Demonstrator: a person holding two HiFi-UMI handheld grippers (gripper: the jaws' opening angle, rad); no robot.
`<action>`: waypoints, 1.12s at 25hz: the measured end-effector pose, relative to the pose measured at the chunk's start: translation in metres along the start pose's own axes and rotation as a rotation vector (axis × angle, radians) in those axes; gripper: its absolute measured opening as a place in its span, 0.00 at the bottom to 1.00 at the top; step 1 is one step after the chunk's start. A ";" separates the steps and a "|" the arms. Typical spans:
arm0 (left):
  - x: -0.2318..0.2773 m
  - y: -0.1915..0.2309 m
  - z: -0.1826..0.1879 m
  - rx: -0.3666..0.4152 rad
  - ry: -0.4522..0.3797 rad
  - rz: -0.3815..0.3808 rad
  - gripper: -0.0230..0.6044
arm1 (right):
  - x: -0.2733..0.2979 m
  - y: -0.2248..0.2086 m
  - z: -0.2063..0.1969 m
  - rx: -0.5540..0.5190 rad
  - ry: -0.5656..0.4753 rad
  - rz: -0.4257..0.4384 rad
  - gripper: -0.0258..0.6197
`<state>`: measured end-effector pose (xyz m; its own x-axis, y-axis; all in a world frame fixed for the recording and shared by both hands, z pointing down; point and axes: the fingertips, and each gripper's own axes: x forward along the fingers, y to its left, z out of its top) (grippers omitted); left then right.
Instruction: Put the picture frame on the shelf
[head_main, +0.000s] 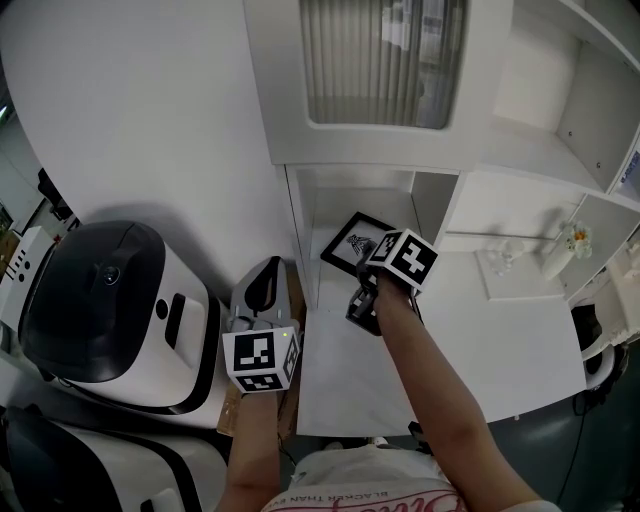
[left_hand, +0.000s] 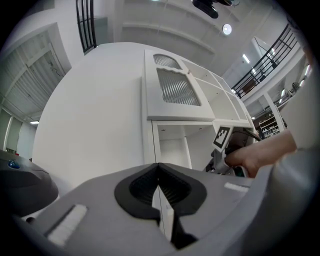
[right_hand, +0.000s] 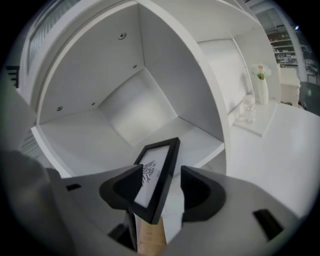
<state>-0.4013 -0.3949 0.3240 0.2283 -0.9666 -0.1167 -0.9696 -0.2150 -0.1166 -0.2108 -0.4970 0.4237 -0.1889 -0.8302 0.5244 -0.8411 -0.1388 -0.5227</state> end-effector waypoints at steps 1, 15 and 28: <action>0.000 0.002 -0.001 -0.005 0.001 0.004 0.05 | -0.003 0.002 0.001 -0.026 -0.008 0.016 0.38; 0.000 -0.004 0.003 -0.026 -0.019 -0.001 0.05 | -0.074 0.018 0.006 -0.512 -0.120 0.153 0.28; -0.011 -0.036 0.038 0.038 -0.101 -0.023 0.05 | -0.170 0.005 0.033 -0.803 -0.353 0.188 0.06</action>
<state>-0.3653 -0.3709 0.2923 0.2602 -0.9419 -0.2125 -0.9604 -0.2299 -0.1572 -0.1662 -0.3745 0.3098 -0.3035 -0.9373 0.1713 -0.9381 0.3255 0.1185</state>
